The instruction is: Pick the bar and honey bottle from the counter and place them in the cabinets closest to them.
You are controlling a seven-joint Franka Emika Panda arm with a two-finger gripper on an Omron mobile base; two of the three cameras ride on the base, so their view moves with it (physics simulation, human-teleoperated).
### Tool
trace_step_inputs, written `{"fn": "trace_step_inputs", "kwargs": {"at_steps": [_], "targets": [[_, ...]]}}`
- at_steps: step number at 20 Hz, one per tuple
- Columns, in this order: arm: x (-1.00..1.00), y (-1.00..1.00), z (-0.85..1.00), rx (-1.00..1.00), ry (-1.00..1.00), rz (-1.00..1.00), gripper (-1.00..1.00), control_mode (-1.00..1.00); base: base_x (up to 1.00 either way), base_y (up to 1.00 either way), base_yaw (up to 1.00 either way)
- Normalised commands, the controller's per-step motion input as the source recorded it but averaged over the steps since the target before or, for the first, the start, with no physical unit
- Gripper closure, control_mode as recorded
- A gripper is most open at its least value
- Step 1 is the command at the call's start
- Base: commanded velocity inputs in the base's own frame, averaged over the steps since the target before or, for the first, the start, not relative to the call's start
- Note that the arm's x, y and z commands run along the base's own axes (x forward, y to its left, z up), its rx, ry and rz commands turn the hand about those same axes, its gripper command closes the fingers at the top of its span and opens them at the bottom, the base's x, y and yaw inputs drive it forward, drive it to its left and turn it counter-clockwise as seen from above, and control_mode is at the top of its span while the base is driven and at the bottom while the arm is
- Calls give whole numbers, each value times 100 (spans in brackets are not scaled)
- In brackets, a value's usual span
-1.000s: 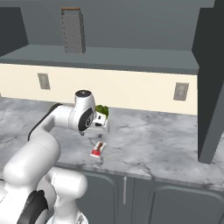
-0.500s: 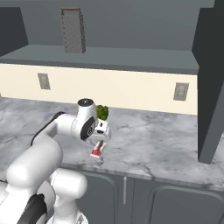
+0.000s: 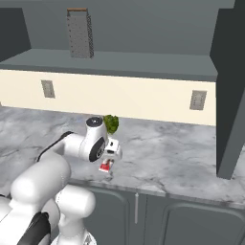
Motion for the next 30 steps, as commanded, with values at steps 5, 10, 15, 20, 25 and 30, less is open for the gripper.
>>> {"fn": "trace_step_inputs", "kwargs": {"at_steps": [5,10,15,20,25,30], "targets": [[13,0,-27,0,-4,0,-100,-100,0,0,0],[13,0,-28,0,-3,0,-100,-100,0,0,0],[4,-2,-30,0,-3,0,-100,-100,0,0,0],[0,-1,-36,0,-4,0,-100,-100,0,0,0],[1,0,-32,0,-4,0,-100,-100,0,0,0],[4,0,-32,0,-3,0,-100,-100,0,0,0]]}}
